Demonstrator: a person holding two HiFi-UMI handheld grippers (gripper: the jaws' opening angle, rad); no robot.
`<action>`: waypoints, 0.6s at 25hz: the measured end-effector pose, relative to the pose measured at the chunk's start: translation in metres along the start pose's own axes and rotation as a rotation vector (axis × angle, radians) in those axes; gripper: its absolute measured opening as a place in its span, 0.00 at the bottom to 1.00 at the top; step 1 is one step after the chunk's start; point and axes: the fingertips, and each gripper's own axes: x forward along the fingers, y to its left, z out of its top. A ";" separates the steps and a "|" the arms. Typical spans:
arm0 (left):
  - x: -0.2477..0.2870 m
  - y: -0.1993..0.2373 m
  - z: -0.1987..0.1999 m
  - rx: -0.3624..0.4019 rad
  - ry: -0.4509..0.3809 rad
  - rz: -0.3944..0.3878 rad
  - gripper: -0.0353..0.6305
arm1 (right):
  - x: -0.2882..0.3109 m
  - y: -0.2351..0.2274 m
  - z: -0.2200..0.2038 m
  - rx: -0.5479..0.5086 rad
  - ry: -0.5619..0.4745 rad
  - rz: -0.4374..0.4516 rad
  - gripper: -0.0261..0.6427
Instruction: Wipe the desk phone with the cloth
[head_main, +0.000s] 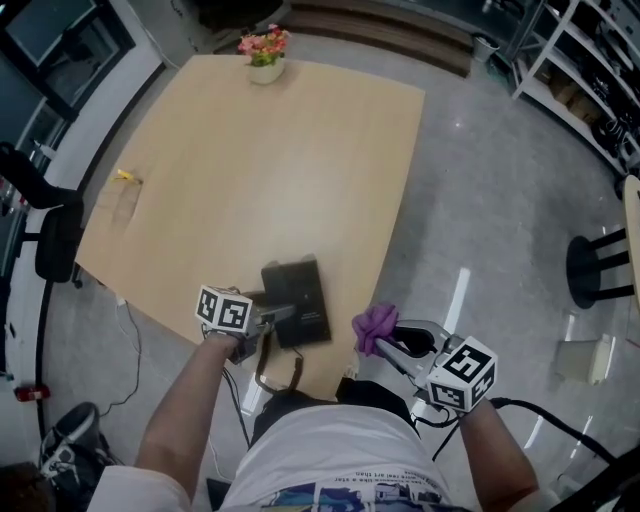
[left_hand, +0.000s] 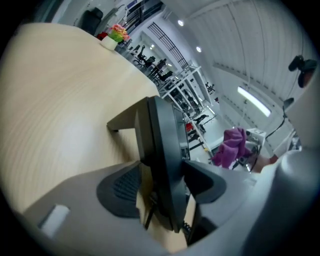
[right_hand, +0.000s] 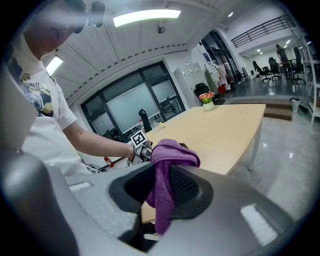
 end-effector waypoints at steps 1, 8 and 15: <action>-0.001 0.000 0.000 0.001 -0.002 0.028 0.49 | 0.000 0.000 -0.001 -0.007 0.002 0.007 0.17; -0.021 0.002 -0.005 0.028 -0.066 0.232 0.58 | 0.004 0.002 -0.011 -0.066 0.020 0.054 0.17; -0.081 -0.024 -0.017 -0.030 -0.276 0.388 0.62 | 0.016 0.005 -0.026 -0.146 0.050 0.094 0.17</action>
